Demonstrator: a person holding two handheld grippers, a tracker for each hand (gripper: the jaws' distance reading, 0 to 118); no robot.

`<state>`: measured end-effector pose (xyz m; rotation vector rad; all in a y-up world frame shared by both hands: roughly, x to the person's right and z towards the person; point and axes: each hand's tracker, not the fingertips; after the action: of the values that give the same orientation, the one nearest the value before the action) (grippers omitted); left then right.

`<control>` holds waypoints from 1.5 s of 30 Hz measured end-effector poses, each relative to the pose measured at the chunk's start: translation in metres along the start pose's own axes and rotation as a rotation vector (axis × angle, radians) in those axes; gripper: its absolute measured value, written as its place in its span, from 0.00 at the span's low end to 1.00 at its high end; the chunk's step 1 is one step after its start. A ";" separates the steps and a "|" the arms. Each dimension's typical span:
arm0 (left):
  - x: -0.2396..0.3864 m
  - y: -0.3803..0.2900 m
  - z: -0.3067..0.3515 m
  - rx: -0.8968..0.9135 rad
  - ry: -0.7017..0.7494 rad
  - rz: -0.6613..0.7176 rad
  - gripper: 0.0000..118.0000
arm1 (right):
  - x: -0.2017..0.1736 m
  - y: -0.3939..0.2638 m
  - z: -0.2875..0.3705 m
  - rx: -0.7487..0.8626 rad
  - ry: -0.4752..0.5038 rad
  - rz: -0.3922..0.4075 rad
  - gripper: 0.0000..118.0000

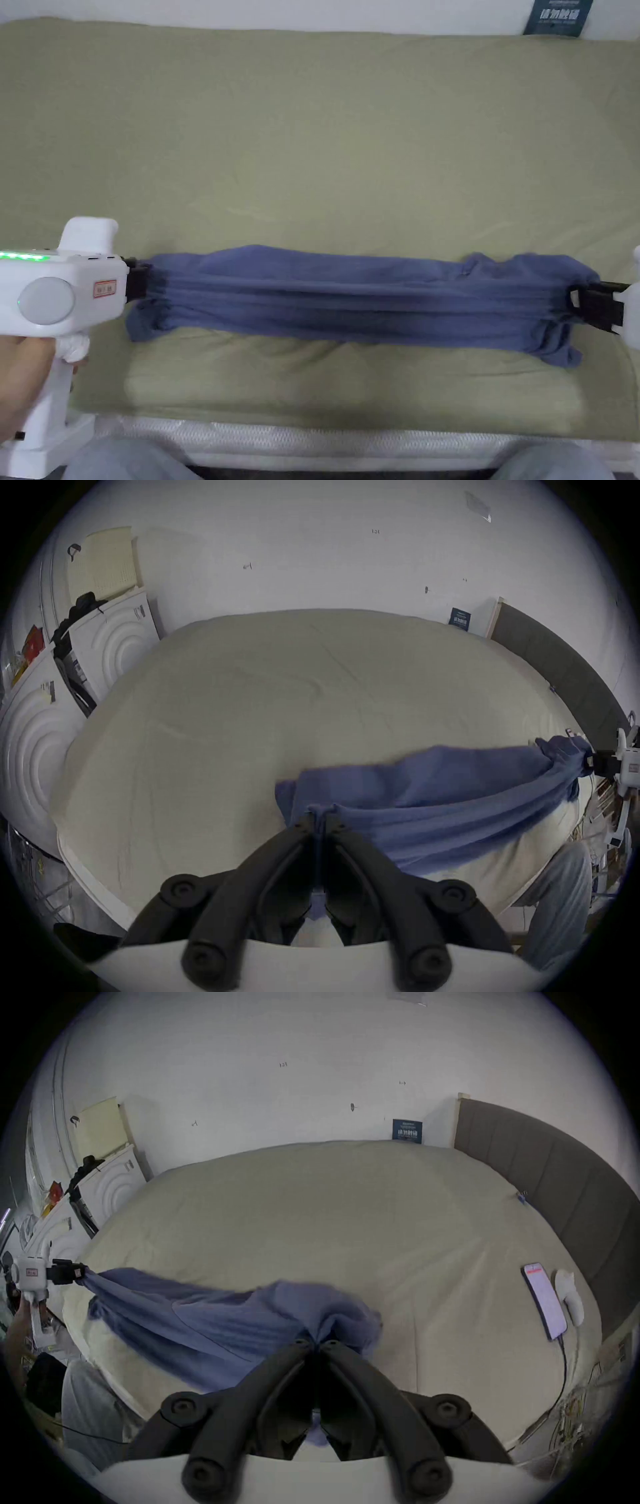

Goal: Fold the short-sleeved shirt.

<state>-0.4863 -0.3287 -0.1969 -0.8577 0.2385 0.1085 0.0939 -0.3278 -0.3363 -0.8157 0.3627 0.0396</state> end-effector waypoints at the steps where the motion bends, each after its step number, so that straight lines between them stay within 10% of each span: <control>1: 0.000 -0.005 -0.004 -0.005 -0.004 0.002 0.04 | -0.001 -0.006 -0.003 -0.006 -0.001 -0.004 0.01; 6: -0.001 -0.015 -0.012 -0.030 0.000 0.049 0.04 | -0.001 -0.012 -0.015 -0.029 -0.010 -0.038 0.01; 10: -0.003 -0.014 -0.008 -0.015 -0.003 0.070 0.15 | -0.004 -0.008 -0.014 -0.056 -0.039 -0.050 0.20; 12: -0.005 -0.011 -0.009 -0.022 0.009 0.075 0.91 | -0.008 -0.005 -0.010 -0.055 -0.071 -0.034 0.98; 17: 0.005 -0.006 0.014 0.055 0.039 0.097 0.91 | -0.042 0.016 0.013 0.098 -0.064 0.002 0.93; 19: 0.008 -0.002 0.022 0.091 0.040 0.092 0.68 | -0.066 0.023 0.019 0.129 -0.046 0.020 0.85; 21: 0.015 0.001 0.027 0.125 0.043 0.083 0.05 | -0.092 0.030 0.016 0.192 -0.007 0.053 0.17; 22: 0.014 0.002 0.029 0.127 -0.018 0.132 0.01 | -0.110 0.031 0.010 0.221 -0.028 0.083 0.00; 32: -0.038 0.039 0.010 -0.020 -0.264 0.295 0.00 | -0.226 0.010 -0.022 0.496 -0.111 0.182 0.00; 41: -0.134 0.051 -0.070 -0.322 -0.655 0.474 0.00 | -0.253 0.002 -0.027 0.505 -0.109 0.166 0.00; 45: -0.145 0.044 -0.095 -0.373 -0.598 0.441 0.00 | -0.252 -0.002 -0.033 0.468 -0.101 0.157 0.00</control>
<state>-0.6501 -0.3717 -0.2524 -1.0895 -0.1666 0.8292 -0.1522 -0.3261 -0.2720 -0.3205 0.3222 0.1366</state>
